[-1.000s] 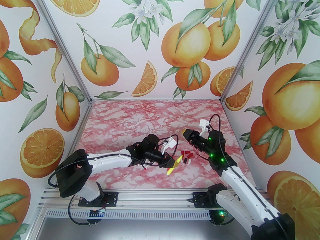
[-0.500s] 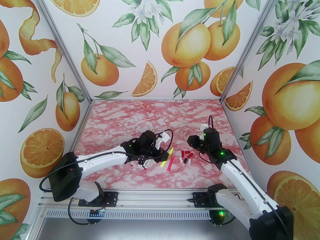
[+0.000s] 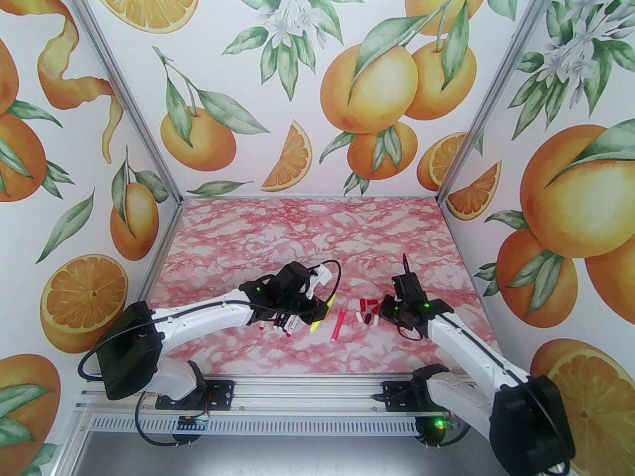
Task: Open the pen caps
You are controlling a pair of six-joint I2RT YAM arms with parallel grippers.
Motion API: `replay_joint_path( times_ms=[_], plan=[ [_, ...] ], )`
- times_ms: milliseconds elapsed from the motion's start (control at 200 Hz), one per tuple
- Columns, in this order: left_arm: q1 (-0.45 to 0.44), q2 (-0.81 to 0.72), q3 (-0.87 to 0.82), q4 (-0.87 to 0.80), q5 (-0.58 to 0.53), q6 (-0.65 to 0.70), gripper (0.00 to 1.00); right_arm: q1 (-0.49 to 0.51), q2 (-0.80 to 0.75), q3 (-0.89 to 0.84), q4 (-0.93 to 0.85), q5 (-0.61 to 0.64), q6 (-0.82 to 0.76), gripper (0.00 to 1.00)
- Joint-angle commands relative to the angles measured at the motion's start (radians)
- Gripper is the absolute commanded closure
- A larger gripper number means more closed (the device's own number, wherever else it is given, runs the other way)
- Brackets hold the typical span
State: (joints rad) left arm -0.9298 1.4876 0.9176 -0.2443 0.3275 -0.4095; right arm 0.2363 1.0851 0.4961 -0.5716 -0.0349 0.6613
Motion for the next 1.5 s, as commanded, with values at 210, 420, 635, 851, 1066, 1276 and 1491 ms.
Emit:
replay_joint_path(
  times_ms=[210,420,635,851,1066,1276,1491],
  plan=[
    [0.002,0.029,0.038,-0.065,-0.067,0.031,1.0,-0.006,0.079,-0.04,0.099,0.015,-0.012,0.77],
    [0.001,0.076,0.015,-0.101,-0.175,-0.011,1.0,-0.006,0.061,-0.043,0.11,0.0,-0.016,0.6],
    [0.002,0.14,0.015,-0.129,-0.258,-0.032,1.0,-0.004,-0.086,-0.002,0.066,-0.035,-0.038,0.48],
    [-0.001,0.199,0.025,-0.154,-0.312,-0.052,0.98,-0.002,-0.241,0.076,0.002,-0.097,-0.047,0.44],
    [-0.004,0.257,0.07,-0.237,-0.397,-0.054,0.95,0.001,-0.34,0.086,0.05,-0.26,-0.013,0.34],
    [-0.007,0.3,0.105,-0.248,-0.388,-0.064,0.86,0.001,-0.375,0.086,0.089,-0.321,0.008,0.33],
    [-0.015,0.271,0.136,-0.273,-0.398,-0.061,0.66,0.001,-0.395,0.086,0.057,-0.323,-0.003,0.33]
  ],
)
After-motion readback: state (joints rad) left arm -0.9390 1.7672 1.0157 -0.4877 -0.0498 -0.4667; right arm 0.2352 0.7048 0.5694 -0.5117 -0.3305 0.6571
